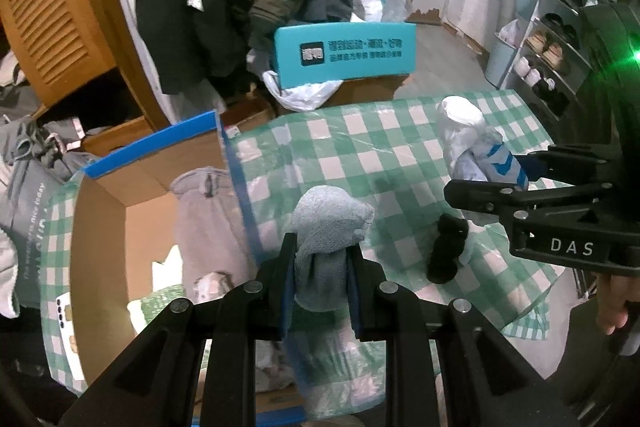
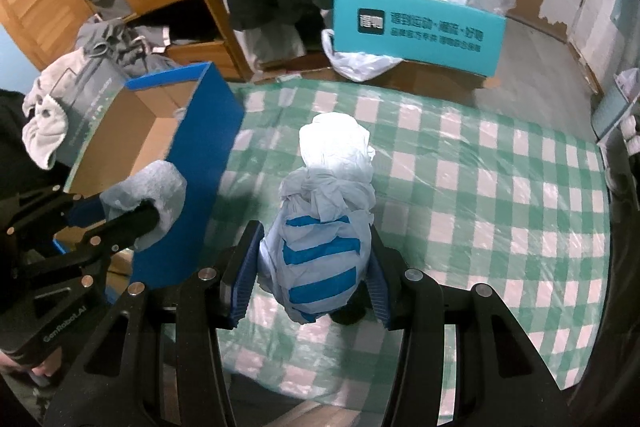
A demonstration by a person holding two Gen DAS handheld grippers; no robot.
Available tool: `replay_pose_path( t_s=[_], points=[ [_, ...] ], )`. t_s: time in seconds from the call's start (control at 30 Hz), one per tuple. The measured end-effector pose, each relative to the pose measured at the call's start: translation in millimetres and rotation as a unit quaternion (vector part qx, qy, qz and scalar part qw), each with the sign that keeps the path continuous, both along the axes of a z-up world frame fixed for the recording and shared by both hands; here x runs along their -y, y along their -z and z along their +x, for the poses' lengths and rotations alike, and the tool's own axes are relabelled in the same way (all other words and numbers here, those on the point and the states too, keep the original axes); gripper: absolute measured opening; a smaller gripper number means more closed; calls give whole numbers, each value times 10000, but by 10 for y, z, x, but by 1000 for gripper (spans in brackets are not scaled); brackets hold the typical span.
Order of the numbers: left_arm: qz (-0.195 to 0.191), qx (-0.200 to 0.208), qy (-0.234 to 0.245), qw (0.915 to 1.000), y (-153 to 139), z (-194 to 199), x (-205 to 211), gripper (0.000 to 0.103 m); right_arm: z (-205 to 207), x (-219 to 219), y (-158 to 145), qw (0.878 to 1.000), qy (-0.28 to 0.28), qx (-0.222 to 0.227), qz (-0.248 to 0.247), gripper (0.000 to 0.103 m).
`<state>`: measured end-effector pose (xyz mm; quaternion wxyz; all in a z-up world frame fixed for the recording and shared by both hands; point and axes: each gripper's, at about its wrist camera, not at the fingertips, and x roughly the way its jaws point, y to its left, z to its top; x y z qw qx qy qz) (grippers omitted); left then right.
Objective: Organize soft objects
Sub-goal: 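Carry the grey sock with the left gripper while the right gripper carries the striped bag to the box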
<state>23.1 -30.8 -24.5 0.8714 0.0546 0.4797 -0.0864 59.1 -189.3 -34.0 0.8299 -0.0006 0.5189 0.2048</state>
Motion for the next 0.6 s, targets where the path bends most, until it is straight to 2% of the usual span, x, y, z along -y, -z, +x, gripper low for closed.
replay_pose_path(
  t_s=[0.6],
  points=[
    [-253,46,-673,9974,-62,-59,-747,22,28,-750,-155,9983,-573,81,80,49]
  ],
)
